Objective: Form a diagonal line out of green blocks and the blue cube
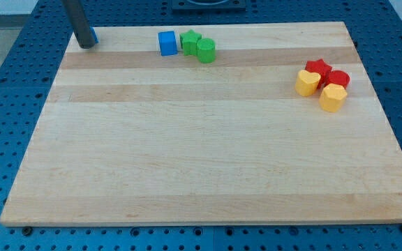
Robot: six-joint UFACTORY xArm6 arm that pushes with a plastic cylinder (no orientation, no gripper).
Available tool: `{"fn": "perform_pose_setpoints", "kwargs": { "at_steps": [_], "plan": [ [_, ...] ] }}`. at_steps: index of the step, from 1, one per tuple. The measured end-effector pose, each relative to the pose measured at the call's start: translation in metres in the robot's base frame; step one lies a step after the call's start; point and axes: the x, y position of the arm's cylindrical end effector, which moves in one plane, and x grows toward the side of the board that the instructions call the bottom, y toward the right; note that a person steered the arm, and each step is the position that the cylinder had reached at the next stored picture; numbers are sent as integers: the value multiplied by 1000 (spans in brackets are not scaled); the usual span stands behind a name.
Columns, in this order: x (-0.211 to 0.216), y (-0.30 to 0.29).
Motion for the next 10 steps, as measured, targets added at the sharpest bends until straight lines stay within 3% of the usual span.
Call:
{"fn": "perform_pose_setpoints", "kwargs": {
  "at_steps": [2, 4, 10],
  "plan": [
    [65, 31],
    [66, 33],
    [-20, 134]
  ]
}}
